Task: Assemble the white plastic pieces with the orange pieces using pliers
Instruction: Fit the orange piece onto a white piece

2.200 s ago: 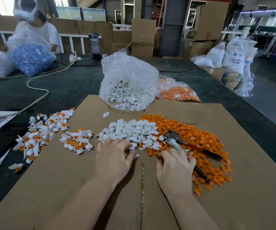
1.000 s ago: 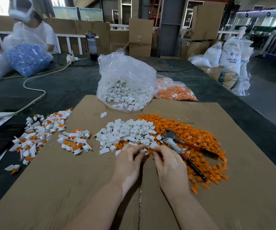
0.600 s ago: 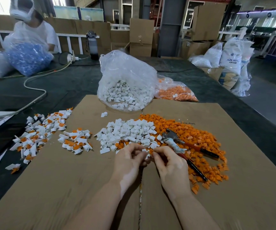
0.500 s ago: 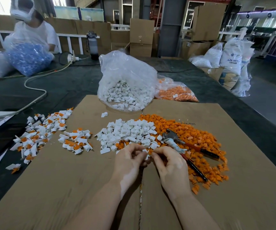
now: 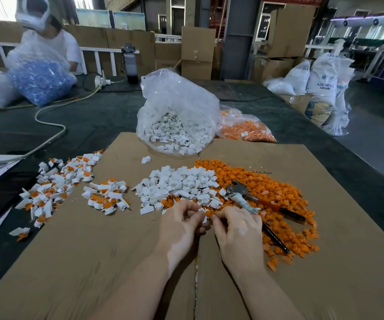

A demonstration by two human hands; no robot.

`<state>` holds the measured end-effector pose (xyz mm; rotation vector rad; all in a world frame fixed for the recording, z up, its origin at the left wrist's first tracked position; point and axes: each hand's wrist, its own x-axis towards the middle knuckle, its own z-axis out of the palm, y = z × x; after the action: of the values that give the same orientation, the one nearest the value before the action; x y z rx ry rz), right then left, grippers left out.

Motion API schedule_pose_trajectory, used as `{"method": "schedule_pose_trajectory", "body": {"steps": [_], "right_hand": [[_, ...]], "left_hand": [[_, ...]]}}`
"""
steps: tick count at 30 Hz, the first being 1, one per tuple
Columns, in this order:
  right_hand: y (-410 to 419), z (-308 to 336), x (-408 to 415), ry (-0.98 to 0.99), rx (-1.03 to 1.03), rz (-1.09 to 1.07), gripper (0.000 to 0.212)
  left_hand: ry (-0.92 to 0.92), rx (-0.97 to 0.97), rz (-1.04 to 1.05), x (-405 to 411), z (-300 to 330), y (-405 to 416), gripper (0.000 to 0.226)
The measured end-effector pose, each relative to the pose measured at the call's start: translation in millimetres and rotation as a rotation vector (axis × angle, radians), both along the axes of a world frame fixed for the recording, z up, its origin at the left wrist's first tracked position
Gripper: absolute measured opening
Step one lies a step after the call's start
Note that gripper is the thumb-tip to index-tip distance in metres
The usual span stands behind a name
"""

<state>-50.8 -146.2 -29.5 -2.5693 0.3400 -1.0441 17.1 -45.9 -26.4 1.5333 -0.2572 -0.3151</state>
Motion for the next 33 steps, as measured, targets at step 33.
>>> {"method": "schedule_pose_trajectory", "body": {"steps": [33], "right_hand": [[-0.6, 0.0, -2.5, -0.061, 0.122, 0.106, 0.015]], "left_hand": [[-0.062, -0.078, -0.008, 0.0, -2.0, 4.8, 0.009]]}}
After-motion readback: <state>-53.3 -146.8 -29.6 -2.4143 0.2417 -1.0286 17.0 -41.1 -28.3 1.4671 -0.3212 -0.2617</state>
